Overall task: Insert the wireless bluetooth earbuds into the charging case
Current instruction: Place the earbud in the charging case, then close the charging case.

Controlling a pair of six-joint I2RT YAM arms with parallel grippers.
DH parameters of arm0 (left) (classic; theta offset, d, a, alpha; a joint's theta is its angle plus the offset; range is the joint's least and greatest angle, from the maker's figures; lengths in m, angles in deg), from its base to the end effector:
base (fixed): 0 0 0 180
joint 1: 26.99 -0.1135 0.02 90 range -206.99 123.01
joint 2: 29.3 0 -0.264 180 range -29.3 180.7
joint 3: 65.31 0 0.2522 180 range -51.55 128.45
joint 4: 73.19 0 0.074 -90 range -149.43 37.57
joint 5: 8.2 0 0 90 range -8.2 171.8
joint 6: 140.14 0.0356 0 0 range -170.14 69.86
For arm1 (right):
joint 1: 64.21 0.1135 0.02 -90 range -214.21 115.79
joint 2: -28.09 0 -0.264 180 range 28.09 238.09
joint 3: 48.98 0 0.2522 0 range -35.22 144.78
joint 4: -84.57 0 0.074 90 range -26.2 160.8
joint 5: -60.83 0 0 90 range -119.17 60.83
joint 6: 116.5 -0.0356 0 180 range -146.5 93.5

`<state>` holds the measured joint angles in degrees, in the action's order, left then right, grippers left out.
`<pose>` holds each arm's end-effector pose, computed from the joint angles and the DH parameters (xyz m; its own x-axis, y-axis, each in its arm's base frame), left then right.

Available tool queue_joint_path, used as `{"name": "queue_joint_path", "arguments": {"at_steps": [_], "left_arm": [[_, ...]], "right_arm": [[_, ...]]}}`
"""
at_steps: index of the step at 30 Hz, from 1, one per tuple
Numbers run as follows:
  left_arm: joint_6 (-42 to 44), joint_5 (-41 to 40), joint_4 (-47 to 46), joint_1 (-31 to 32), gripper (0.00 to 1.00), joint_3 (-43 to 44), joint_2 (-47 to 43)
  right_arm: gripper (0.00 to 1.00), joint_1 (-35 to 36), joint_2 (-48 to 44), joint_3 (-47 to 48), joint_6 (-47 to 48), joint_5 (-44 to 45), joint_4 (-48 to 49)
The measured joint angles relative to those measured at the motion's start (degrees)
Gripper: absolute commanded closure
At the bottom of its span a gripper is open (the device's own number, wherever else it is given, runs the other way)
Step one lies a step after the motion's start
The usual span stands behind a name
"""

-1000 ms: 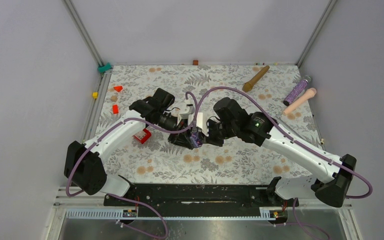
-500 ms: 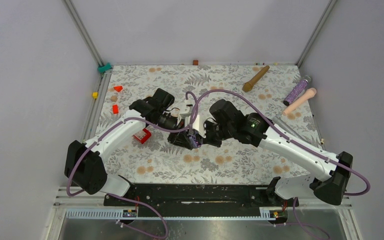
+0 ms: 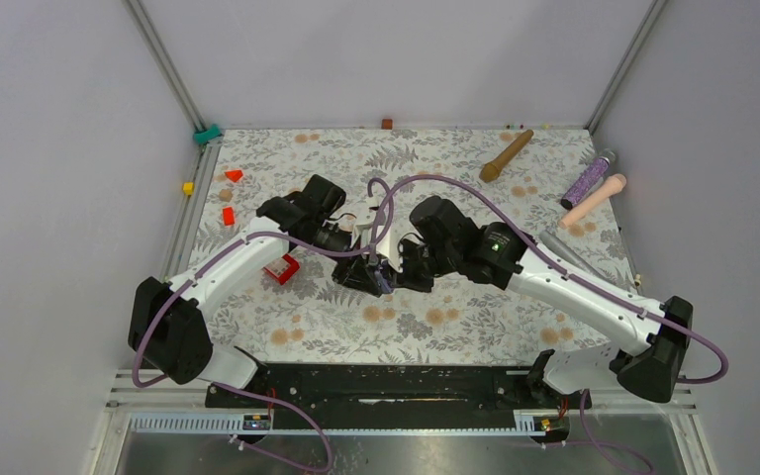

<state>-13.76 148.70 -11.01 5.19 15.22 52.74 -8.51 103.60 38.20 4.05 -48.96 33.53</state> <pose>0.2149 -0.1739 0.2895 -0.2822 0.4525 -0.8459 0.8961 -0.1906 -0.4009 0.1501 0.2414 0.3519 0.1622 -0.6109 -0.7749 -0.9781 0.0041 -0.2080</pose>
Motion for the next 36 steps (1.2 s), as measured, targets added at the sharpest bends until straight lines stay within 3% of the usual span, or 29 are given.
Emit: {"name": "queue_joint_path", "arguments": {"at_steps": [8,16,25,31,36], "left_arm": [[0.0,0.2,-0.4,0.0,1.00,0.0,0.1],[0.1,0.2,-1.4,0.2,1.00,0.0,0.2],[0.2,0.6,-1.4,0.3,1.00,0.3,0.2],[0.2,0.6,-1.4,0.3,1.00,0.3,0.2],[0.2,0.6,-1.4,0.3,1.00,0.3,0.1]], "right_arm": [[0.46,0.4,0.4,0.6,-0.8,-0.9,-1.0],[0.32,0.4,-2.5,3.7,-1.0,0.1,-3.9],[0.35,-2.9,-8.8,3.6,-1.3,2.9,-3.5],[0.39,-6.4,-8.7,0.6,-3.5,8.6,1.9],[0.40,-6.8,-6.1,-1.0,-4.1,7.6,2.9]]}}
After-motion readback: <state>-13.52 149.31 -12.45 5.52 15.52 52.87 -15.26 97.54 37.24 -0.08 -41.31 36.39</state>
